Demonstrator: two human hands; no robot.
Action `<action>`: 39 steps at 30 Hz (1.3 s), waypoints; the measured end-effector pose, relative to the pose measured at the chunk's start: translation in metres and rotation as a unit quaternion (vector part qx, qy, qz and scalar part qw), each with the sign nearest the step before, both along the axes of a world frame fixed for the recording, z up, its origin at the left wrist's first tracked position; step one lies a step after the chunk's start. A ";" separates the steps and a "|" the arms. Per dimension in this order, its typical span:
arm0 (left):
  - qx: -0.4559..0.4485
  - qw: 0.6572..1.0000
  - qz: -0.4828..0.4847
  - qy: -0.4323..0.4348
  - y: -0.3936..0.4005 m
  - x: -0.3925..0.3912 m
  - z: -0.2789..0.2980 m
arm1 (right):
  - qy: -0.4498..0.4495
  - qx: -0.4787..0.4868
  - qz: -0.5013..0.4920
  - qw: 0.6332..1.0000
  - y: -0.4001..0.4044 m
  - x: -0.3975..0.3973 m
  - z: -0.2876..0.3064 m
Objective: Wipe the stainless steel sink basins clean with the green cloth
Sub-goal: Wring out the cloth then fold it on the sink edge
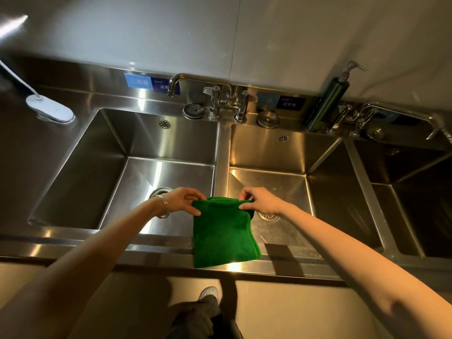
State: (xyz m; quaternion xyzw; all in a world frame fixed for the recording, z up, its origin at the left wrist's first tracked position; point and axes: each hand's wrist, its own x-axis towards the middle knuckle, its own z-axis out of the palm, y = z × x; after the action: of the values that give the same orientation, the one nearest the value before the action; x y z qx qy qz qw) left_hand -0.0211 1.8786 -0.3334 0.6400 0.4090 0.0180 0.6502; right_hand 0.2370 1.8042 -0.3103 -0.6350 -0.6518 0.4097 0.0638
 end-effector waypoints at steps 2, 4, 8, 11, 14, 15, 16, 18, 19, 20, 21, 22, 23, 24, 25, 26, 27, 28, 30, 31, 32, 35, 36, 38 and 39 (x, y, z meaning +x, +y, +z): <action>-0.009 0.997 0.074 -0.009 -0.003 0.003 -0.006 | 0.039 -0.035 -0.035 0.998 -0.002 0.003 -0.002; -0.010 0.990 0.139 -0.007 -0.006 0.007 -0.010 | 0.104 -0.088 -0.073 0.988 -0.004 0.008 -0.002; 0.031 0.989 0.145 -0.019 0.000 0.009 -0.002 | 0.117 -0.097 -0.060 0.987 -0.002 0.012 0.015; 0.151 0.985 0.086 -0.015 0.010 0.007 0.022 | 0.092 -0.014 -0.027 0.995 0.002 0.011 0.040; 0.193 0.977 0.073 -0.059 0.010 0.000 0.050 | 0.061 0.057 -0.009 0.996 -0.003 0.010 0.065; 0.214 0.973 0.059 -0.068 0.005 -0.005 0.061 | 0.055 0.075 0.001 0.996 -0.007 0.009 0.073; 0.253 0.965 0.032 -0.069 -0.002 -0.009 0.070 | 0.046 0.096 0.020 0.994 -0.012 0.007 0.079; 0.362 0.930 -0.034 -0.058 -0.018 -0.018 0.081 | 0.006 0.133 0.073 0.988 -0.024 -0.001 0.083; 0.418 0.906 -0.058 -0.041 -0.028 -0.022 0.080 | -0.012 0.142 0.091 0.986 -0.032 -0.006 0.080; 0.465 0.882 -0.075 -0.024 -0.038 -0.025 0.076 | -0.024 0.147 0.102 0.983 -0.042 -0.011 0.076; 0.492 0.866 -0.085 -0.007 -0.048 -0.029 0.068 | -0.031 0.149 0.109 0.982 -0.052 -0.017 0.070; 0.502 0.860 -0.095 0.008 -0.061 -0.032 0.058 | -0.039 0.147 0.114 0.982 -0.063 -0.022 0.062; 0.503 0.857 -0.106 0.023 -0.075 -0.034 0.049 | -0.048 0.142 0.122 0.981 -0.075 -0.026 0.054; 0.500 0.856 -0.123 0.040 -0.091 -0.035 0.040 | -0.057 0.132 0.140 0.980 -0.085 -0.029 0.045; 0.495 0.855 -0.143 0.054 -0.106 -0.036 0.031 | -0.066 0.114 0.165 0.977 -0.095 -0.032 0.036; 0.490 0.854 -0.163 0.060 -0.120 -0.037 0.024 | -0.076 0.093 0.192 0.974 -0.104 -0.036 0.028; 0.493 0.849 -0.180 0.061 -0.130 -0.037 0.020 | -0.085 0.077 0.216 0.970 -0.112 -0.039 0.021; 0.508 0.837 -0.194 0.061 -0.138 -0.037 0.016 | -0.093 0.073 0.231 0.966 -0.118 -0.041 0.015; 0.560 0.795 -0.226 0.062 -0.146 -0.035 0.011 | -0.113 0.087 0.239 0.961 -0.126 -0.045 0.006; 0.586 0.771 -0.238 0.070 -0.150 -0.034 0.010 | -0.127 0.096 0.239 0.958 -0.129 -0.046 0.003; 0.606 0.751 -0.250 0.079 -0.154 -0.032 0.008 | -0.144 0.102 0.242 0.954 -0.132 -0.046 0.001; 0.607 0.733 -0.283 0.122 -0.163 -0.033 -0.001 | -0.187 0.130 0.253 0.940 -0.141 -0.046 -0.007; 0.575 0.755 -0.286 0.132 -0.162 -0.034 -0.001 | -0.190 0.135 0.253 0.939 -0.143 -0.047 -0.010; 0.456 0.851 -0.229 0.123 -0.158 -0.033 0.007 | -0.180 0.132 0.255 0.941 -0.144 -0.045 -0.012; 0.372 0.907 -0.164 0.108 -0.155 -0.029 0.011 | -0.163 0.116 0.255 0.946 -0.142 -0.044 -0.011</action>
State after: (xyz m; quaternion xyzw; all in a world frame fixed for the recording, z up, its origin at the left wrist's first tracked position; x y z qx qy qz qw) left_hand -0.0503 1.7239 -0.3222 0.8913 0.3298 -0.0069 0.3111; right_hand 0.1933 1.6618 -0.3209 -0.4943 -0.8364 0.2242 -0.0765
